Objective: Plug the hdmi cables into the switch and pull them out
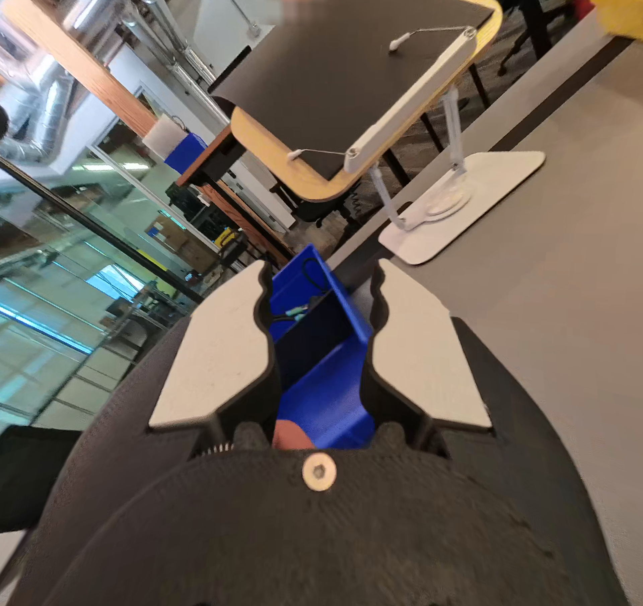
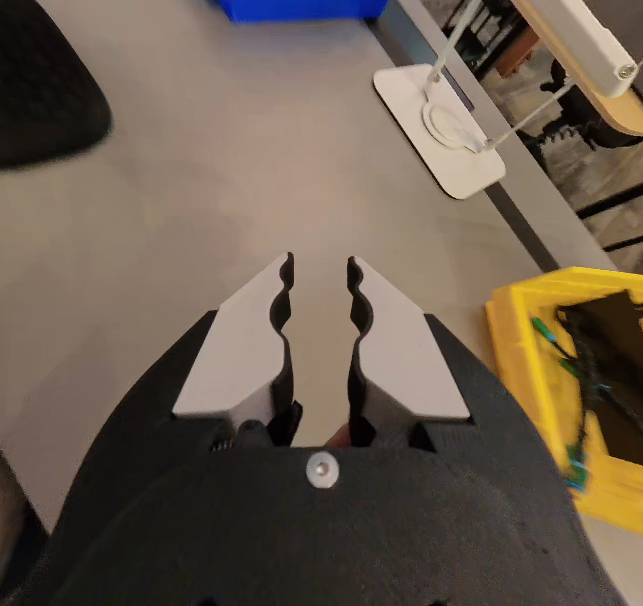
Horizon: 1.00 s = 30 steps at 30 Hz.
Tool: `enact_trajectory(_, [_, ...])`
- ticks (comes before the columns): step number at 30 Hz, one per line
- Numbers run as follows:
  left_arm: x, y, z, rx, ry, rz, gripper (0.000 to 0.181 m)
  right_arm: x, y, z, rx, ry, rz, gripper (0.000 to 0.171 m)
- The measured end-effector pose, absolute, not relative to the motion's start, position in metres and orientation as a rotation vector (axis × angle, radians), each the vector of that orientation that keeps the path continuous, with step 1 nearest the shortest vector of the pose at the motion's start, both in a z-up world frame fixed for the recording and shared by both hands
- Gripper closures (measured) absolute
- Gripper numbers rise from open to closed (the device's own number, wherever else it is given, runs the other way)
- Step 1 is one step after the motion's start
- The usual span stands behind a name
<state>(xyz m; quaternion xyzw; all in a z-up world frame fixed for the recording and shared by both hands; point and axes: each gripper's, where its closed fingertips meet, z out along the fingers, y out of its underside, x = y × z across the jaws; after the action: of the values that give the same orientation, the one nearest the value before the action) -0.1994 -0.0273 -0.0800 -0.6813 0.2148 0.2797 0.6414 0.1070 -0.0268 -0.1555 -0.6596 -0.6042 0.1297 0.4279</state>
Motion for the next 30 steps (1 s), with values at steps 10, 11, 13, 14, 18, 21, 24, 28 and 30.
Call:
enact_trajectory(10, [-0.289,0.024,-0.074,-1.608,0.750,0.883,0.130,0.069,-0.067,-0.168,-1.679,-1.193,0.707,0.147])
enact_trajectory(11, [-0.299,0.032,-0.077,-1.619,0.801,0.924,0.130,0.067,-0.069,-0.171,-1.680,-1.179,0.722,0.147])
enact_trajectory(13, [-0.318,0.050,-0.082,-1.647,0.912,0.988,0.132,0.064,-0.069,-0.176,-1.657,-1.147,0.746,0.149])
enact_trajectory(14, [-0.328,0.059,-0.087,-1.669,0.973,1.005,0.132,0.064,-0.067,-0.179,-1.651,-1.142,0.742,0.149])
enact_trajectory(18, [-0.368,0.097,-0.105,-1.760,1.144,1.036,0.133,0.070,-0.052,-0.185,-1.605,-1.120,0.646,0.151])
enact_trajectory(21, [-0.394,0.122,-0.130,-1.832,1.318,1.031,0.137,0.072,-0.047,-0.189,-1.586,-1.120,0.622,0.151])
enact_trajectory(24, [-0.410,0.140,-0.159,-1.908,1.501,0.998,0.136,0.073,-0.044,-0.197,-1.590,-1.136,0.601,0.152])
enact_trajectory(28, [-0.421,0.155,-0.194,-1.960,1.726,0.959,0.132,0.072,-0.040,-0.202,-1.594,-1.137,0.607,0.152])
enact_trajectory(30, [-0.428,0.162,-0.206,-1.967,1.815,0.967,0.130,0.072,-0.038,-0.205,-1.604,-1.132,0.616,0.152])
